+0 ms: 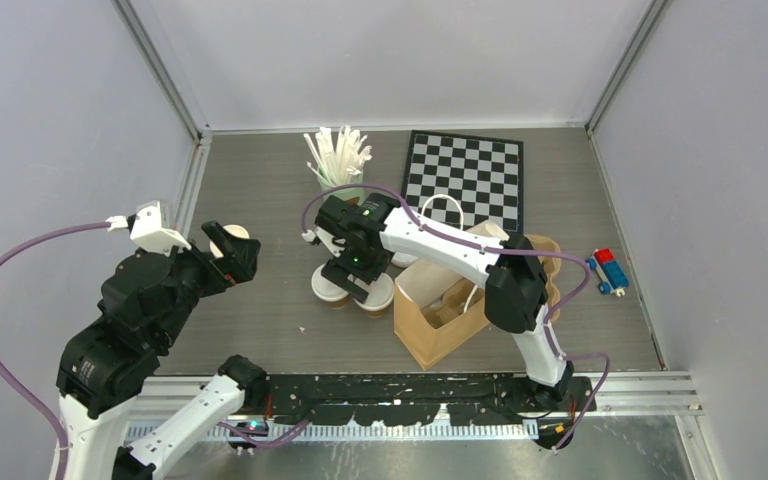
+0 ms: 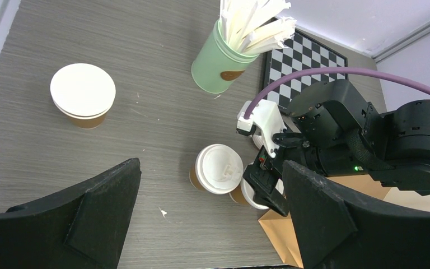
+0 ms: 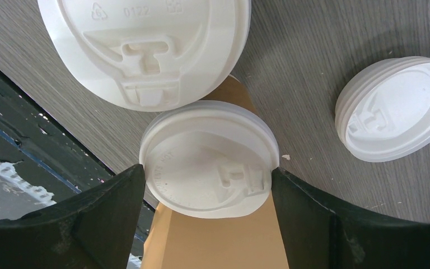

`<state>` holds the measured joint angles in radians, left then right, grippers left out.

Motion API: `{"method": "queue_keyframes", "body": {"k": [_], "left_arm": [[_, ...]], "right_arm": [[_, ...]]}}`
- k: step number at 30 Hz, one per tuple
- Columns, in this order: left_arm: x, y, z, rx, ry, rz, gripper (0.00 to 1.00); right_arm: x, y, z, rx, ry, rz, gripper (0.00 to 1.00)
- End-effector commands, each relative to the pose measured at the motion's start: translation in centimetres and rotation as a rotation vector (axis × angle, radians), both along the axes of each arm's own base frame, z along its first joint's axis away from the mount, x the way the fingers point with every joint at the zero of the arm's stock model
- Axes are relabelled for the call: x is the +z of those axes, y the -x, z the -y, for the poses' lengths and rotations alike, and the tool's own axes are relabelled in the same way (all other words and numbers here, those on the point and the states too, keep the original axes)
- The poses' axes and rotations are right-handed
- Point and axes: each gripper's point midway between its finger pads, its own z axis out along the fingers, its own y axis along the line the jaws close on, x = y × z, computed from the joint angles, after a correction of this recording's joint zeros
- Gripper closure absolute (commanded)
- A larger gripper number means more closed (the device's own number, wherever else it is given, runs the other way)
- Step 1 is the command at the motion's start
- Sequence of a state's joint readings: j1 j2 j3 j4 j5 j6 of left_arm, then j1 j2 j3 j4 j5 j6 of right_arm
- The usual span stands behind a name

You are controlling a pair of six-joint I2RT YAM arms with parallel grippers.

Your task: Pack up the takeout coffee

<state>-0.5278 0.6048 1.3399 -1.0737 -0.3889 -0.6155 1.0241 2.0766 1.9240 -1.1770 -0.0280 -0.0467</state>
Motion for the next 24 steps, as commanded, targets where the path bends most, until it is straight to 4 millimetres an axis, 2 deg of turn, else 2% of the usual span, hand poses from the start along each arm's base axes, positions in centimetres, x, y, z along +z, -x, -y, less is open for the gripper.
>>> {"method": "queue_keyframes", "body": {"k": [1, 11, 15, 18, 20, 24], "left_arm": [[0.5, -0.7, 0.4, -0.01, -0.01, 0.019, 0.0], [0.1, -0.8, 0.4, -0.011, -0.021, 0.008, 0.0], [-1.3, -0.8, 0.5, 0.0, -0.022, -0.043, 0.0], [-2.3, -0.8, 0.6, 0.013, -0.021, -0.098, 0.0], [-1.9, -0.7, 0.7, 0.008, -0.008, -0.094, 0.0], [0.1, -0.5, 0.2, 0.024, 0.031, -0.008, 0.0]], "right_arm": [[1.9, -0.1, 0.4, 0.017, -0.029, 0.038, 0.15], [1.8, -0.3, -0.1, 0.01, -0.06, 0.053, 0.16], [2.0, -0.8, -0.8, -0.004, -0.084, 0.079, 0.2], [3.2, -1.1, -1.4, -0.012, -0.132, 0.104, 0.17], [4.2, -1.3, -1.8, -0.015, -0.168, 0.125, 0.1], [5.5, -2.1, -2.3, -0.039, -0.196, 0.17, 0.08]]}}
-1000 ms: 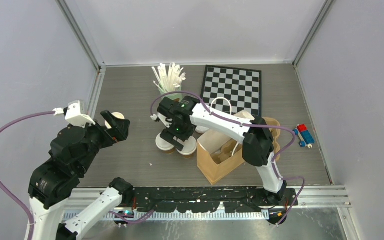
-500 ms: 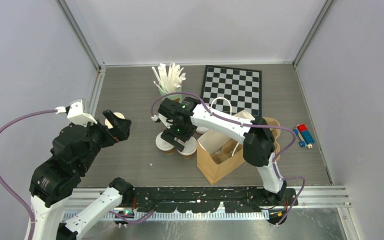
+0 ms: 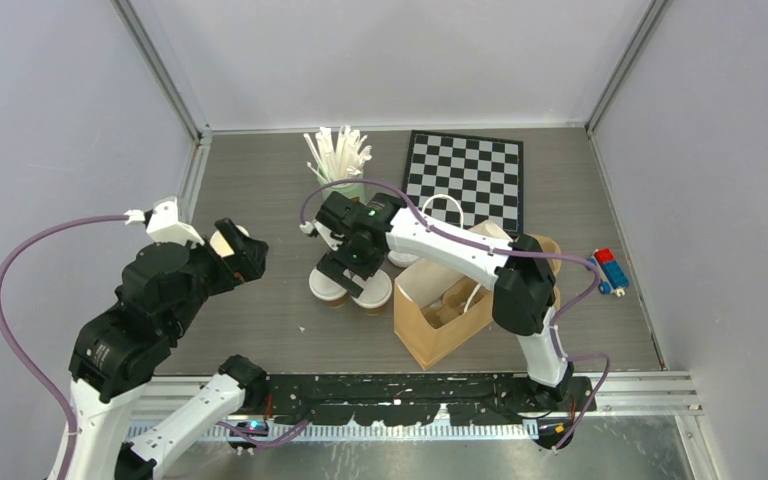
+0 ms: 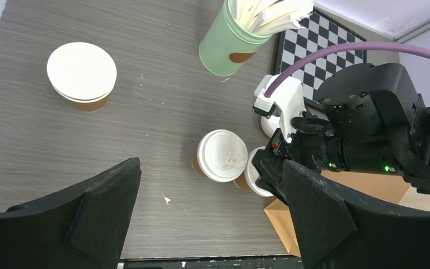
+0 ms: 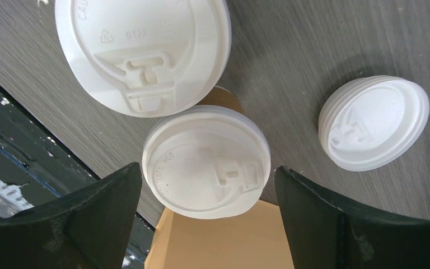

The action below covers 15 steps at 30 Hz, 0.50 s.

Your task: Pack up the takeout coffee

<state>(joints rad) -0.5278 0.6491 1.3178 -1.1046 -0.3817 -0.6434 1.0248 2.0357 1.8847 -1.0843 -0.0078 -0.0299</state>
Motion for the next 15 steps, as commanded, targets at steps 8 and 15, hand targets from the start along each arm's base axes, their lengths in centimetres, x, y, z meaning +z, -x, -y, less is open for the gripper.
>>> {"method": "queue_keyframes", "body": {"k": [8, 15], "left_arm": [[4.6, 0.6, -0.7, 0.018, 0.082, 0.152, 0.01], [7.0, 1.5, -1.9, 0.043, 0.099, 0.235, 0.02]], "right_arm": [[6.8, -1.9, -3.3, -0.027, -0.215, 0.138, 0.07], [7.9, -3.2, -8.4, -0.051, -0.425, 0.227, 0.07]]}}
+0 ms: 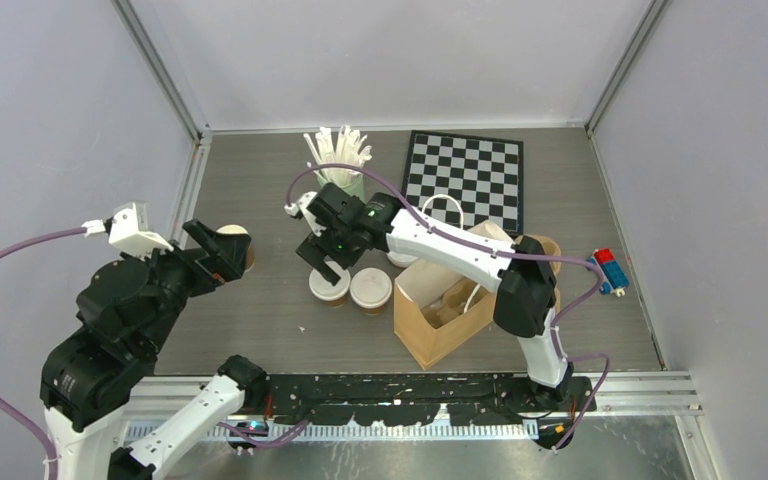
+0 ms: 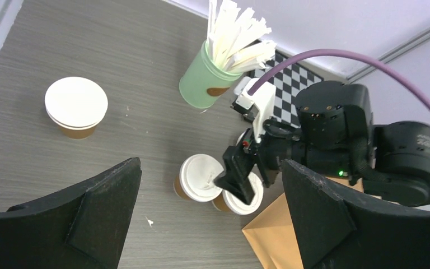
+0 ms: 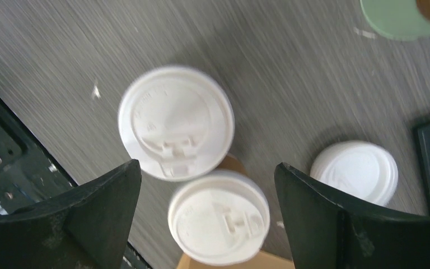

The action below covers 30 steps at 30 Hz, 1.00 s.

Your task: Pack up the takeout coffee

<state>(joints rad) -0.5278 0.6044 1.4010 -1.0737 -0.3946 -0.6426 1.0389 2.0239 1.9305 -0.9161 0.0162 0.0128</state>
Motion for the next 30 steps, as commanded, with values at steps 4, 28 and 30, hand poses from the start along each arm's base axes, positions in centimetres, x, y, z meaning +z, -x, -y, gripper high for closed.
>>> {"method": "queue_keyframes", "body": {"k": [4, 28, 30], "left_arm": [[2.4, 0.5, -1.2, 0.036, 0.013, 0.084, 0.01], [1.3, 0.5, -1.4, 0.035, -0.031, 0.057, 0.01], [1.3, 0.5, -1.4, 0.036, -0.03, 0.057, 0.01]], "right_arm": [[3.6, -1.1, -4.9, -0.012, -0.271, 0.126, 0.07], [-1.3, 0.9, -4.4, 0.082, -0.107, 0.103, 0.07], [-1.6, 0.8, -4.3, 0.084, -0.095, 0.102, 0.07]]}}
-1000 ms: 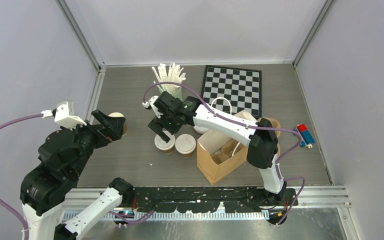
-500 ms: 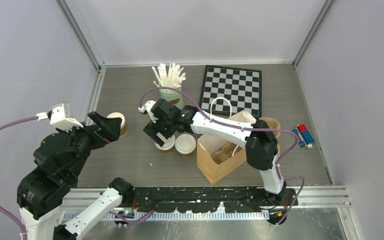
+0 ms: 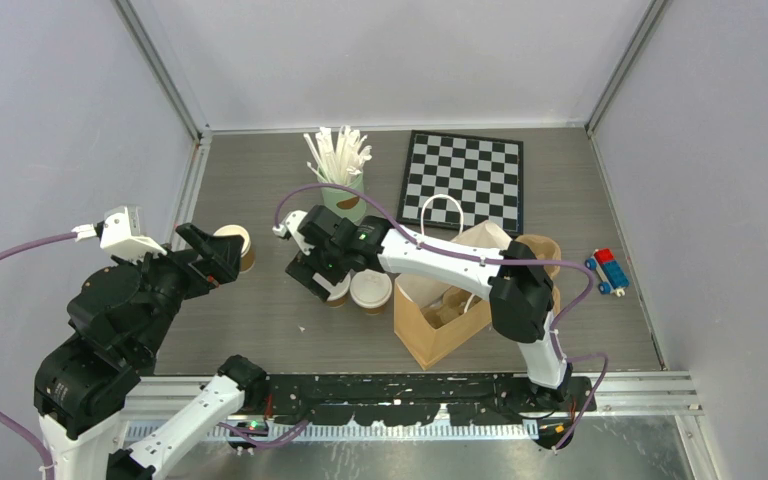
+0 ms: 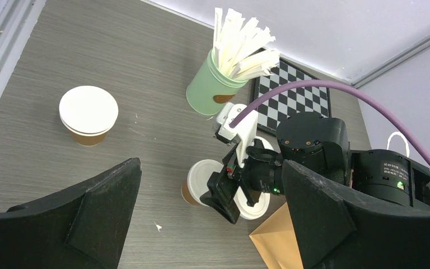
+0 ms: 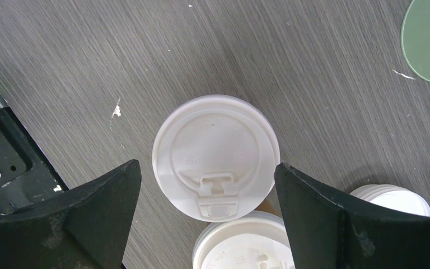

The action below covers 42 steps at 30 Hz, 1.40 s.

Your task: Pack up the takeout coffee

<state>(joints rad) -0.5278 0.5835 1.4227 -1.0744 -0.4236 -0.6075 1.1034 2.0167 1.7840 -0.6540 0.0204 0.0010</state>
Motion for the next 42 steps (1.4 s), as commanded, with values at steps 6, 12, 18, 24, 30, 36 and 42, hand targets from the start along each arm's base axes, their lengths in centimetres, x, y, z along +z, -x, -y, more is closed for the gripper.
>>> {"method": "queue_keyframes", "body": {"k": [6, 12, 18, 24, 30, 36, 42], "left_arm": [[0.4, -0.2, -0.2, 0.014, -0.012, 0.014, 0.01], [0.3, -0.3, -0.3, 0.013, -0.016, 0.013, 0.01], [0.1, -0.3, -0.3, 0.013, -0.023, 0.005, 0.01], [-0.2, -0.4, -0.2, 0.015, -0.023, -0.002, 0.01], [-0.1, -0.7, 0.0, 0.017, -0.014, -0.008, 0.02], [-0.4, -0.6, 0.2, 0.019, 0.013, -0.02, 0.04], [-0.9, -0.7, 0.6, 0.014, 0.033, -0.043, 0.06]], "right_arm": [[-0.2, -0.7, 0.0, 0.015, 0.041, 0.039, 0.07], [-0.6, -0.5, -0.2, 0.018, 0.042, 0.026, 0.08], [-0.8, -0.7, -0.3, 0.012, 0.045, 0.03, 0.15], [0.7, -1.0, -0.2, -0.005, 0.027, 0.053, 0.2], [5.8, -1.6, -0.8, -0.071, -0.074, 0.082, 0.22], [12.0, -2.5, 0.1, -0.172, -0.184, 0.124, 0.22], [18.0, -3.3, 3.4, -0.312, -0.258, 0.194, 0.21]]}}
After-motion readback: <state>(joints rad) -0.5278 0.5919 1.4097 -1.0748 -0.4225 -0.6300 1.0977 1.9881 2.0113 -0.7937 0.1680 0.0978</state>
